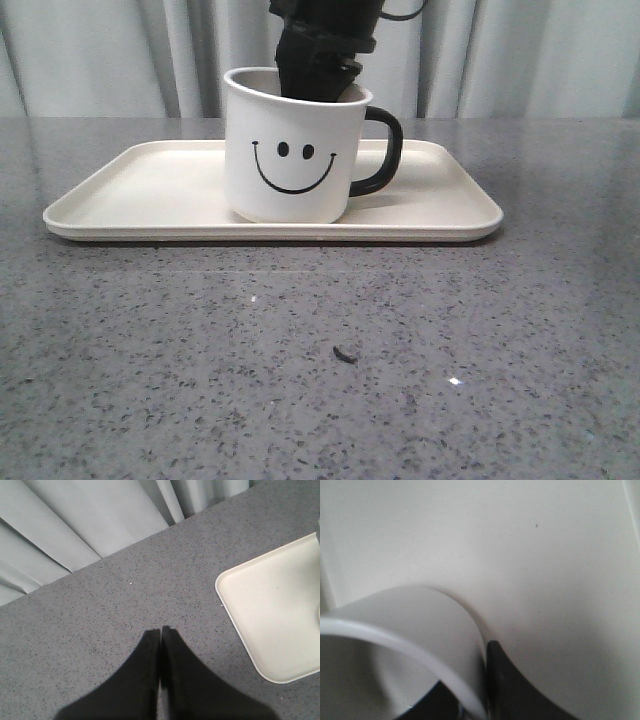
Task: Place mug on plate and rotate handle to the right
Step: 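Lower the mug onto the tray and open the right gripper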
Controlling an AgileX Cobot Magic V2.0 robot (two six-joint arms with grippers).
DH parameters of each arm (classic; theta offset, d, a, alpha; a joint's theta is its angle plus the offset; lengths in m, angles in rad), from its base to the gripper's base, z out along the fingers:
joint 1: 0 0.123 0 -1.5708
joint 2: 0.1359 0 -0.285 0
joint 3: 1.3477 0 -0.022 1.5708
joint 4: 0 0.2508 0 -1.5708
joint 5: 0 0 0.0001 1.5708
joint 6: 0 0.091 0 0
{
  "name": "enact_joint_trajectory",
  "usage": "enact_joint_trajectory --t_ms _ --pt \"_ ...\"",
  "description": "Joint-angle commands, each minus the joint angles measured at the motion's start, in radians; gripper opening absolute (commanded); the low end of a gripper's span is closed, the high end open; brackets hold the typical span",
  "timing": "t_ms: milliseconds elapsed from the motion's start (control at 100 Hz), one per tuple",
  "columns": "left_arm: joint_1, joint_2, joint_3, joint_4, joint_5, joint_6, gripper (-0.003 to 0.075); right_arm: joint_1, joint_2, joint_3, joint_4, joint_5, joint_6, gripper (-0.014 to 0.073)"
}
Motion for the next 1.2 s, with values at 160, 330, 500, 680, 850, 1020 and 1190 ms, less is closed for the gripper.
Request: enact_joint_trajectory --t_ms 160,330,500,680,850,1020,1190 --pt "-0.007 -0.016 -0.020 0.016 -0.023 -0.009 -0.0019 -0.001 -0.050 -0.023 0.016 0.090 -0.012 0.0154" --pt "-0.007 -0.016 -0.020 0.016 -0.023 -0.009 -0.0019 -0.001 -0.050 -0.023 0.016 0.090 -0.011 0.0194" --pt "-0.007 -0.016 -0.020 0.016 -0.023 -0.009 -0.0019 -0.001 -0.050 -0.024 0.017 0.090 -0.011 0.0194" --pt "-0.007 -0.016 -0.020 0.016 -0.023 -0.009 -0.0019 -0.001 -0.051 -0.061 0.023 0.090 -0.011 0.0194" --pt "-0.007 -0.016 -0.020 0.016 -0.023 -0.009 -0.0019 -0.001 -0.051 -0.119 0.057 0.090 -0.010 0.0194" --pt "-0.007 -0.016 -0.020 0.016 -0.023 -0.009 -0.0019 -0.001 -0.051 -0.126 0.059 0.090 -0.004 0.0194" --pt "-0.007 -0.016 -0.020 0.016 -0.023 -0.009 -0.0019 -0.001 -0.063 -0.127 0.060 0.090 0.008 0.0194"
